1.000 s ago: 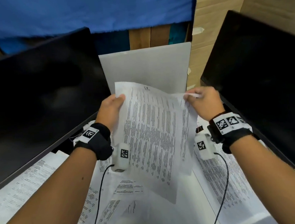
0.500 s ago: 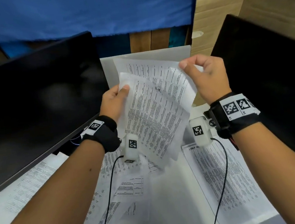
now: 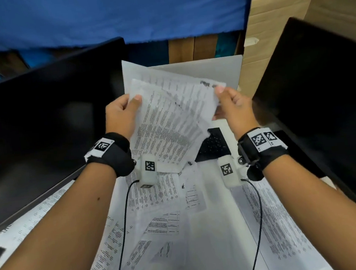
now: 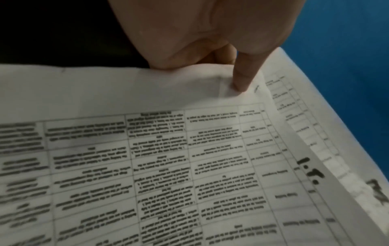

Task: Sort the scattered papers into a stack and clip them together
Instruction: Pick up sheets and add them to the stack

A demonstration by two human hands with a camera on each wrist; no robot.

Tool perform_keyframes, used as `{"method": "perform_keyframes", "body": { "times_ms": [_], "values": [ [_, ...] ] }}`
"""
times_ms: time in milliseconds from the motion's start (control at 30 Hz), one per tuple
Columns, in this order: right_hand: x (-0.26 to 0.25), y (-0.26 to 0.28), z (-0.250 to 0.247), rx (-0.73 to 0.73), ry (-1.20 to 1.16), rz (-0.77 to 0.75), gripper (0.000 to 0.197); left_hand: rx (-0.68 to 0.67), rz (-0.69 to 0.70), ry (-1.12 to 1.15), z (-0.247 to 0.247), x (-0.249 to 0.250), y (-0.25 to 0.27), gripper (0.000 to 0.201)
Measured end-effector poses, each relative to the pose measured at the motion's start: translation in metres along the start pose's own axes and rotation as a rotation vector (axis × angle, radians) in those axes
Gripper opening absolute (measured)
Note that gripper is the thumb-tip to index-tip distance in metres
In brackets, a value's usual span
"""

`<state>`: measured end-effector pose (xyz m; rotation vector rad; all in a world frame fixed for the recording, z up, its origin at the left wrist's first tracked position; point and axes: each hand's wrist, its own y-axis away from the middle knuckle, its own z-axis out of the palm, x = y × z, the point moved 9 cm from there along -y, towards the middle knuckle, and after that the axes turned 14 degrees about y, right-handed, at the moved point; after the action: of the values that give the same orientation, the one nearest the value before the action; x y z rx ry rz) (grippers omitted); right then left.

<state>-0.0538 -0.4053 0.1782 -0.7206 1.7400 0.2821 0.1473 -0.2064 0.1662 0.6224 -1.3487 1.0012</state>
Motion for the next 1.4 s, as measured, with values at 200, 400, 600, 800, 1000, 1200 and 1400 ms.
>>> {"method": "perform_keyframes", "body": {
  "times_ms": [200, 400, 600, 800, 1000, 1200, 1400],
  "values": [
    [0.156, 0.036, 0.051, -0.342, 0.506, 0.465, 0.022, 0.168, 0.141, -0.041, -0.034, 0.02, -0.009, 0.04],
    [0.211, 0.096, 0.087, -0.47, 0.893, 0.484, 0.026, 0.268, 0.203, -0.071, -0.057, 0.038, -0.007, 0.021],
    [0.214, 0.116, 0.147, -0.648, 0.728, 0.422, 0.033, 0.309, 0.227, -0.053, -0.067, 0.045, 0.0, 0.025],
    [0.214, 0.11, 0.165, -0.682, 0.848, 0.443, 0.031, 0.32, 0.208, -0.051, -0.08, 0.039, -0.004, 0.023],
    [0.215, 0.104, 0.159, -0.583, 0.745, 0.458, 0.033, 0.333, 0.182, -0.014, -0.087, 0.03, -0.005, 0.02],
    [0.211, 0.107, 0.176, -0.678, 0.76, 0.523, 0.02, 0.327, 0.139, -0.019, -0.091, 0.024, -0.003, 0.016],
    [0.216, 0.113, 0.178, -0.61, 0.743, 0.508, 0.088, 0.348, 0.094, 0.023, -0.104, 0.017, 0.001, 0.019]
  ]
}}
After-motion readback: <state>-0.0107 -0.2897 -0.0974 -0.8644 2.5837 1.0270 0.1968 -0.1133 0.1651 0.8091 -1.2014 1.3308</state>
